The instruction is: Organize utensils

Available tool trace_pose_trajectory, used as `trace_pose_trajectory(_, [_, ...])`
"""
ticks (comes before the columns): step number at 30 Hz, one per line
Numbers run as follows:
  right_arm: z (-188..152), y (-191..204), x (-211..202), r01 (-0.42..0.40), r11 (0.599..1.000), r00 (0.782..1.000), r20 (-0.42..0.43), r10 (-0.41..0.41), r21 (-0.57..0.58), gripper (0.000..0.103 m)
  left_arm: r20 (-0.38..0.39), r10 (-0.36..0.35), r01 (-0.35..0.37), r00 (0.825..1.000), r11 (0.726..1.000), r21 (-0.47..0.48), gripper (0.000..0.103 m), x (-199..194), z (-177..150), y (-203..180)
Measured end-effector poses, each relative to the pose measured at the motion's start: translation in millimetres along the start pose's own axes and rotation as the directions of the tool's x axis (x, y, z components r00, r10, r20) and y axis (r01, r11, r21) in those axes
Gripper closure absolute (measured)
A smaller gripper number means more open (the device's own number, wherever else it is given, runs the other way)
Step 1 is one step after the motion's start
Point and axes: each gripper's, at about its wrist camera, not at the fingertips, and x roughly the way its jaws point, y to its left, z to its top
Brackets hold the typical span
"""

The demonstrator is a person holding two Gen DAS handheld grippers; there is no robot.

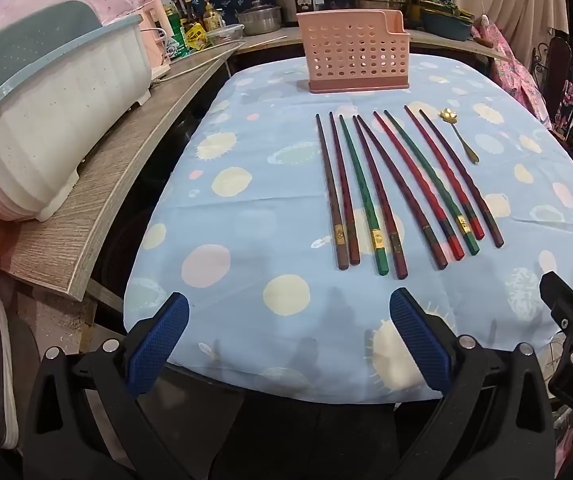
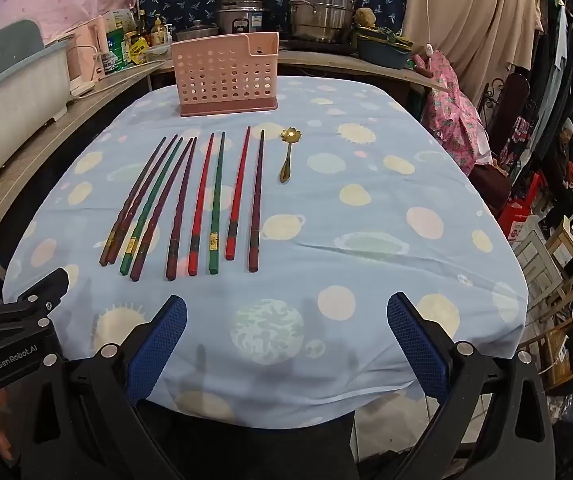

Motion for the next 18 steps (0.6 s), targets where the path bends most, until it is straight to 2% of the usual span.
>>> trace_pose_trajectory(18, [0.6,6.6,-4.0,0.009,1.000,1.000,0.005,-0.009,-0.013,0.007,0.002,-0.007,0.007,1.000,1.000,-0.020,0.007,-3.7,0.5,5.7])
